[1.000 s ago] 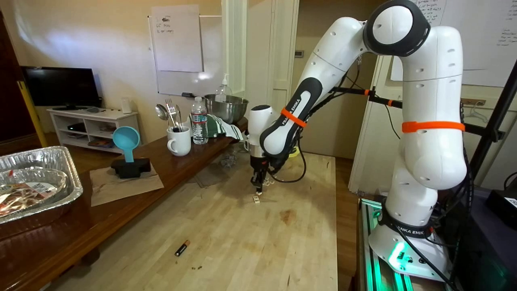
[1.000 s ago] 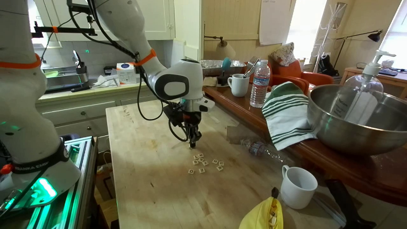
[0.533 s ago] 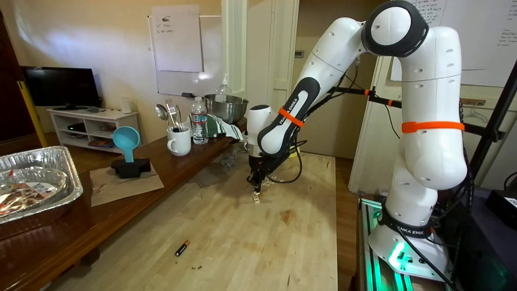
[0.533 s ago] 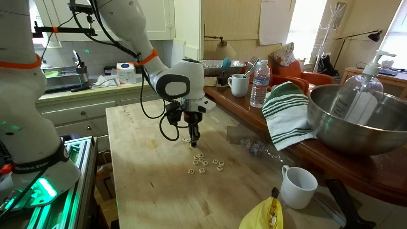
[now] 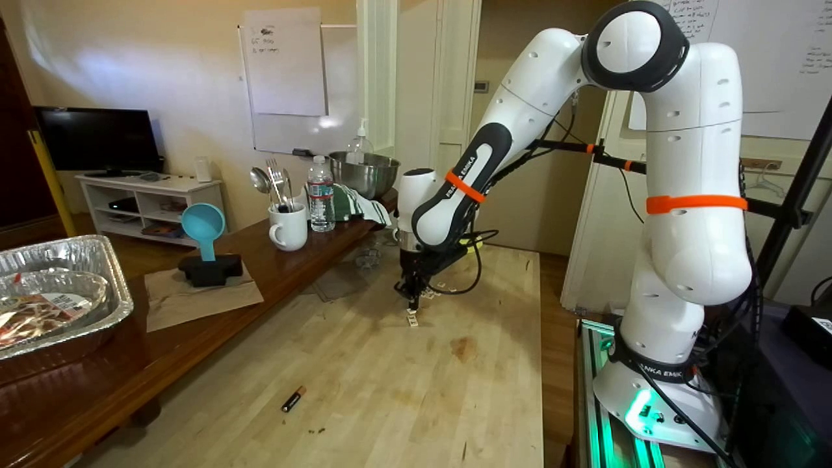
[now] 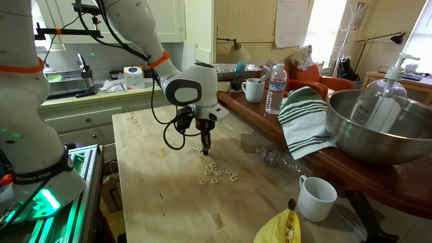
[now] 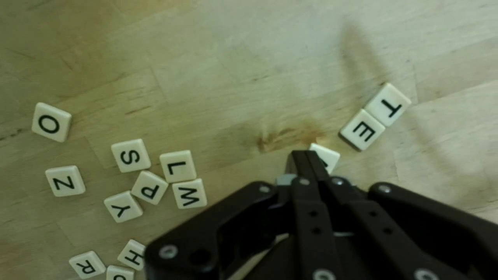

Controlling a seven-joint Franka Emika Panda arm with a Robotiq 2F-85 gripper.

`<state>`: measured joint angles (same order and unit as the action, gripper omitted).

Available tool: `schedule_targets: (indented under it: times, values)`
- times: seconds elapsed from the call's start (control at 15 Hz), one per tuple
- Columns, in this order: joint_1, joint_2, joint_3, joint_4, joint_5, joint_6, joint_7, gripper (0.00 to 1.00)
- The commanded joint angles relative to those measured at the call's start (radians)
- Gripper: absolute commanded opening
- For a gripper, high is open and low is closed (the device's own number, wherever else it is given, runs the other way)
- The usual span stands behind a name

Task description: Align the blocks on the table

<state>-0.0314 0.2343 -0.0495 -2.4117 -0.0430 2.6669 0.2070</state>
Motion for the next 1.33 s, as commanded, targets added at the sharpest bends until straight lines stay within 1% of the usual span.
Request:
schedule_targets:
  times: [0.0, 0.47, 1.27]
  values:
    - [0.019, 0.037, 0.005, 0.009, 0.048, -0.014, 0.032, 0.0]
    - [0.021, 0.031, 0.015, 0.002, 0.109, -0.017, 0.034, 0.0]
    - [0.021, 0.021, 0.005, -0.018, 0.129, -0.021, 0.084, 0.0]
